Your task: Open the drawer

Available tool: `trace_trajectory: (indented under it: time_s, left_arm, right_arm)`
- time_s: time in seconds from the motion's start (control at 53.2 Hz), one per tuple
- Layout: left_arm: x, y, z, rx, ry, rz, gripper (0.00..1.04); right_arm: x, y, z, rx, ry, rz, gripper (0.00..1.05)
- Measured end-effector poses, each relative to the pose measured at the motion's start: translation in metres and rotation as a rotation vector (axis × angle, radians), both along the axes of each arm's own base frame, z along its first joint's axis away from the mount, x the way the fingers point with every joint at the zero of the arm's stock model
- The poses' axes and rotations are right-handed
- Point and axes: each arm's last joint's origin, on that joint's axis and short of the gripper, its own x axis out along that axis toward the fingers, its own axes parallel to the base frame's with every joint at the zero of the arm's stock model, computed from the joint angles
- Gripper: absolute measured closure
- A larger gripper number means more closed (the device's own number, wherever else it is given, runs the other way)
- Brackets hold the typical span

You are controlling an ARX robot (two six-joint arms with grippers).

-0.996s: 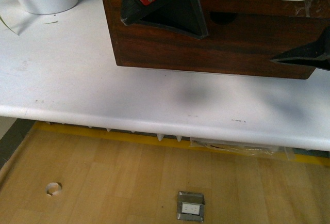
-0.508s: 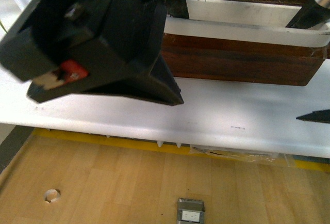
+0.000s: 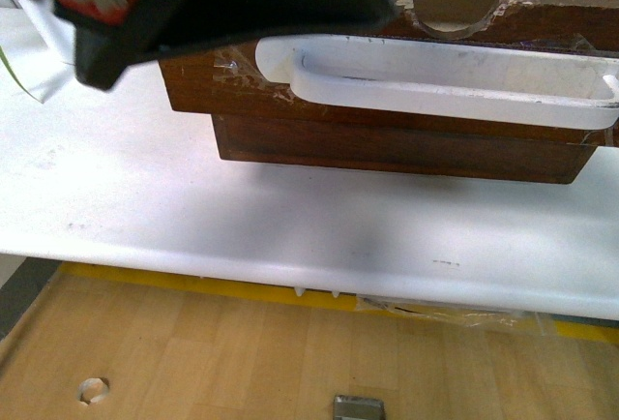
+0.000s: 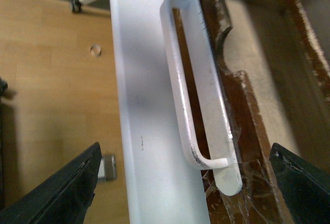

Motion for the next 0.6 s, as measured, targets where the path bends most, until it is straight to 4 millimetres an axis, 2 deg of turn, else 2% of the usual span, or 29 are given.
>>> trace_trajectory:
  time_s: [0.113,0.263,0.357,0.432,0.526,0.602]
  left_arm:
    - [-0.008,0.014,0.003,-0.118,-0.059,0.105,0.06]
    - [-0.024,0.052,0.002,-0.382,-0.213,0.534,0.06]
    - [-0.047,0.069,-0.014,-0.536,-0.229,0.778,0.06]
    - [-0.069,0.08,-0.036,-0.651,-0.203,0.952,0.06]
    - [-0.094,0.096,-0.061,-0.741,-0.175,1.156,0.06]
    - [-0.113,0.105,-0.077,-0.746,-0.203,1.295,0.06]
  right_arm:
    - [-0.01,-0.014,0.001,0.12,-0.048,-0.078,0.09]
    - [-0.038,-0.034,-0.003,0.36,-0.087,-0.232,0.09]
    - [-0.058,-0.042,-0.008,0.494,-0.109,-0.33,0.09]
    - [-0.07,-0.045,-0.017,0.587,-0.092,-0.4,0.09]
    - [-0.086,-0.049,-0.032,0.662,-0.036,-0.469,0.09]
    - [-0.098,-0.052,-0.042,0.703,-0.005,-0.521,0.09]
